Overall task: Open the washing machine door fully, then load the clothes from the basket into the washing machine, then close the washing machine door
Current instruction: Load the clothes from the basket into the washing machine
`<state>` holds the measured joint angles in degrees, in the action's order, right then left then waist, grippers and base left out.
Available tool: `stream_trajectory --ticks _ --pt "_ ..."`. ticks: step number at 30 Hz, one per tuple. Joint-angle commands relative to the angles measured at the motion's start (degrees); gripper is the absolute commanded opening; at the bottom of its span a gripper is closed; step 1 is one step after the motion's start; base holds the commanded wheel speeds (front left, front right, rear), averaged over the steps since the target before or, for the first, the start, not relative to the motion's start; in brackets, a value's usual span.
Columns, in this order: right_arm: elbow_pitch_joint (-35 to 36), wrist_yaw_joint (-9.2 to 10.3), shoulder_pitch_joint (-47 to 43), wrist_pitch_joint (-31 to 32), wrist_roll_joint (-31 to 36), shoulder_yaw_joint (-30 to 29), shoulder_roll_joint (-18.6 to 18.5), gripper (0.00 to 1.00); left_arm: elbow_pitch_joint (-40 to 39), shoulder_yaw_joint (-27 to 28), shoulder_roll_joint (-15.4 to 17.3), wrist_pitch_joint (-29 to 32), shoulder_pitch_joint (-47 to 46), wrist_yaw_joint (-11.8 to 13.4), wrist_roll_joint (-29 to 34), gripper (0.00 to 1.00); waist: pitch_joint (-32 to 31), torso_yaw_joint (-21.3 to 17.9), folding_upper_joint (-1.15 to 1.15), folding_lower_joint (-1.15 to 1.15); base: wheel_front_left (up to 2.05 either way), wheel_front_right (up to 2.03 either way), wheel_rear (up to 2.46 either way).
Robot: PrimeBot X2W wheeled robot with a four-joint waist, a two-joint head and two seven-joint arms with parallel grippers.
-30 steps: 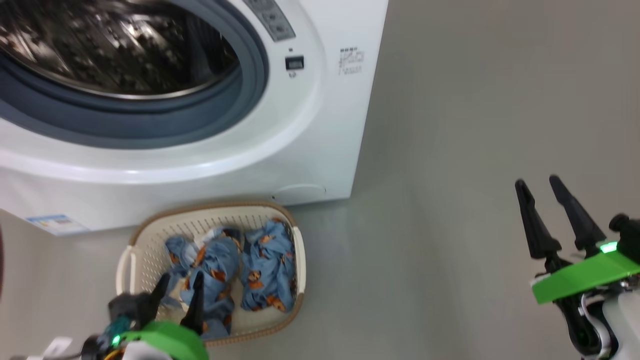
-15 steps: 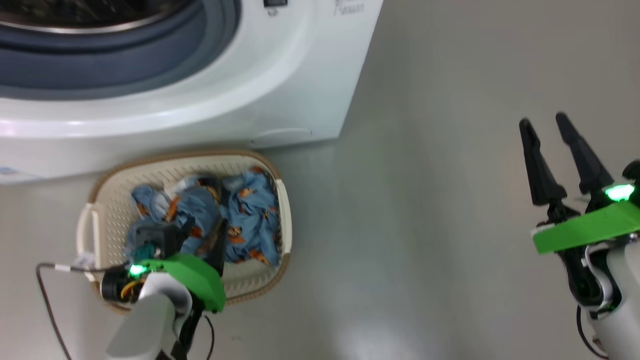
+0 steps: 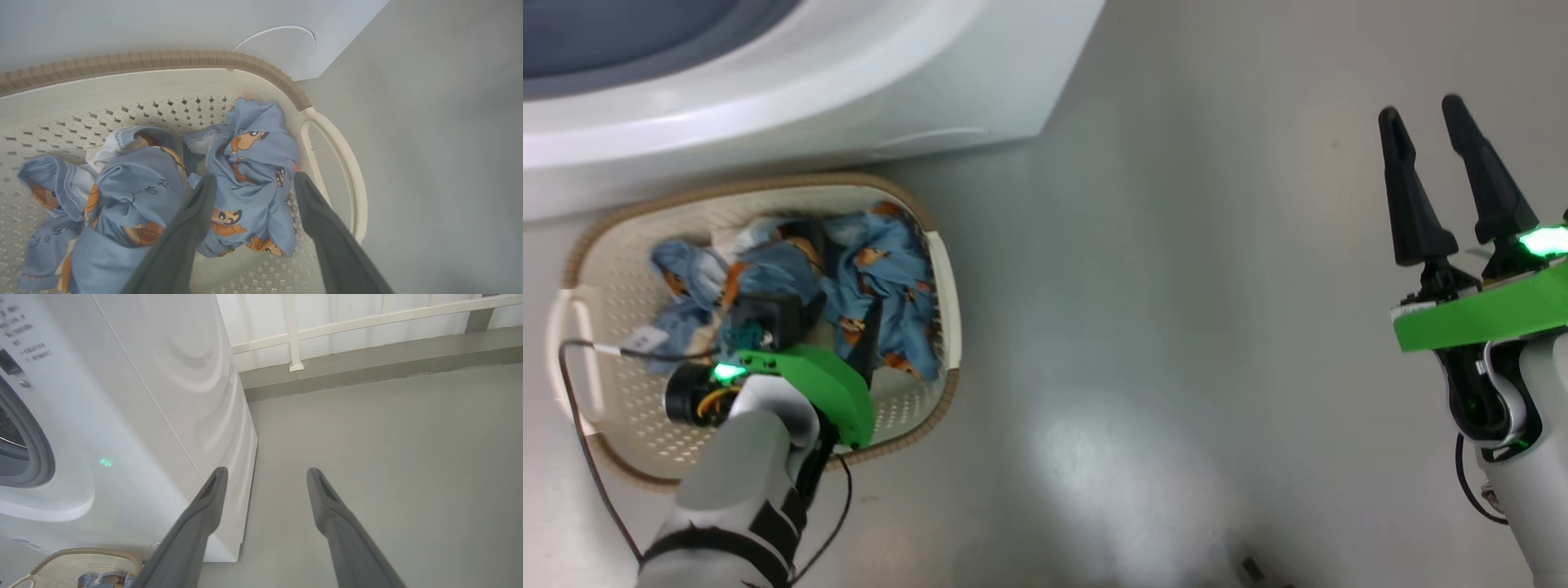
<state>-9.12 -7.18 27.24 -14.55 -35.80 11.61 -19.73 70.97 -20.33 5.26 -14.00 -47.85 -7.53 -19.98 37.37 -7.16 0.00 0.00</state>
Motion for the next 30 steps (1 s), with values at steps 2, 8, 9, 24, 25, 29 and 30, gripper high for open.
stream_trajectory --ticks 2,8,9,24,25,29,30 --pt "1.51 -0.31 -0.08 -0.45 -0.17 0.71 -0.33 1.0 0.1 -0.25 2.35 0.48 -0.86 0.04 -1.65 1.0 3.21 -2.22 0.0 0.0 0.0 0.0 0.0" --pt "1.71 -0.31 0.96 -0.45 -0.28 0.57 0.4 1.0 0.91 -2.43 3.87 1.79 -3.73 0.04 -3.84 1.0 5.72 -3.43 0.0 0.0 0.0 0.0 0.0" --pt "1.72 -0.31 1.07 -0.45 -0.27 0.65 0.55 1.0 1.04 -2.75 4.06 2.08 -4.21 0.04 -4.1 1.0 6.1 -3.59 0.0 0.0 0.0 0.0 0.0" --pt "1.64 -0.31 2.71 -0.45 -0.49 2.48 2.15 1.0 2.61 -6.25 6.83 5.92 -8.37 0.22 -5.85 1.0 9.02 -5.81 0.0 0.0 0.0 0.0 0.0" --pt "1.67 -0.31 2.77 -0.45 -0.52 2.63 2.2 1.0 2.67 -6.33 7.0 6.04 -8.51 0.39 -5.83 1.0 9.11 -5.95 0.0 0.0 0.0 0.0 0.0" --pt "1.67 -0.31 2.93 -0.45 -0.55 3.42 2.33 1.0 2.83 -6.28 7.32 7.0 -8.66 1.16 -6.22 1.0 9.24 -6.58 0.0 0.0 0.0 0.0 0.0" --pt "1.66 -0.31 2.96 -0.45 -0.58 3.62 2.35 1.0 2.86 -6.31 7.46 7.4 -8.64 1.27 -6.29 1.0 9.27 -6.76 0.0 0.0 0.0 0.0 0.0"
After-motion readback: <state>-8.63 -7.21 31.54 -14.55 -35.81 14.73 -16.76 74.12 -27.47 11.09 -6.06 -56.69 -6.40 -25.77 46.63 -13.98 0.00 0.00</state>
